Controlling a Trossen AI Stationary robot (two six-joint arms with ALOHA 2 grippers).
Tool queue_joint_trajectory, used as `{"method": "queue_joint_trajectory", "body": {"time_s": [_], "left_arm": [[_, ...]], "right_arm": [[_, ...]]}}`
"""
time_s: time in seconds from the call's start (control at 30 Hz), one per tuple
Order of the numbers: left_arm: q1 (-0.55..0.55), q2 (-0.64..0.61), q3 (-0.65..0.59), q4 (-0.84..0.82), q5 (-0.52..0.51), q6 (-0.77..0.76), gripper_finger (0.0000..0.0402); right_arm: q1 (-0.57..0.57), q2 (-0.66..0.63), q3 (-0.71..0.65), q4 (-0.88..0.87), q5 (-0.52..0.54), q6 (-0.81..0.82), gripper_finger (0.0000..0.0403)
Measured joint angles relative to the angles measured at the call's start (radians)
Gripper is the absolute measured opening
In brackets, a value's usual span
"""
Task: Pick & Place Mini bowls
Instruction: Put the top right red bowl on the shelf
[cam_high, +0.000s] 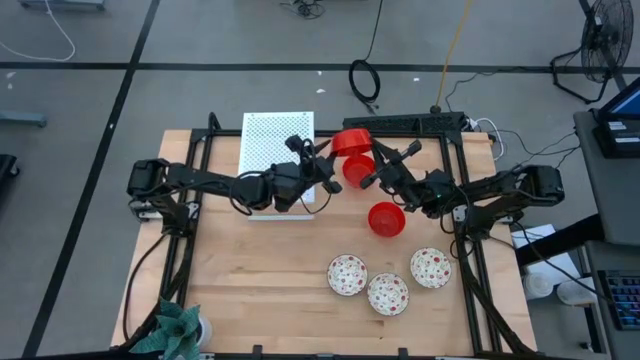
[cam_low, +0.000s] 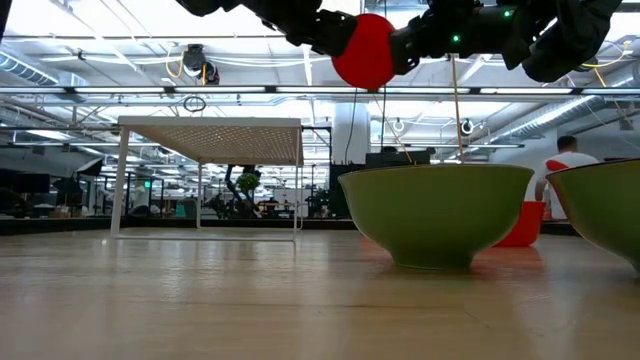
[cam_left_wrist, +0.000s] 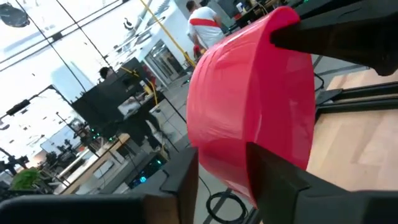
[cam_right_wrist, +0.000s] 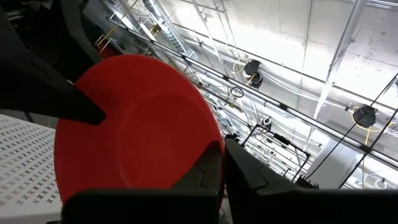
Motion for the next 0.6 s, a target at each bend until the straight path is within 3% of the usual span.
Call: {"method": "queue_joint_trajectory", "body": {"time_s": [0.23, 0.4, 0.47, 0.6], "left_arm": [[-0.017, 0.000, 0.000, 0.148, -0.102, 0.185, 0.0015], [-0.026, -0.029, 0.000, 0.220, -0.189, 0.376, 0.0009], [-0.018, -0.073, -0.002, 0.211, -0.288, 0.390, 0.0006], [-0.008, -0.173, 0.001, 0.157, -0.390, 0.392, 0.0006]], "right_arm": [[0.001, 0.000, 0.000, -0.021, -0.011, 0.064, 0.0007], [0.003, 0.002, 0.001, -0.042, -0.044, 0.068, 0.0036], [0.003, 0.000, -0.003, -0.045, -0.006, 0.083, 0.0049], [0.001, -0.001, -0.001, -0.046, 0.003, 0.100, 0.0068]]}}
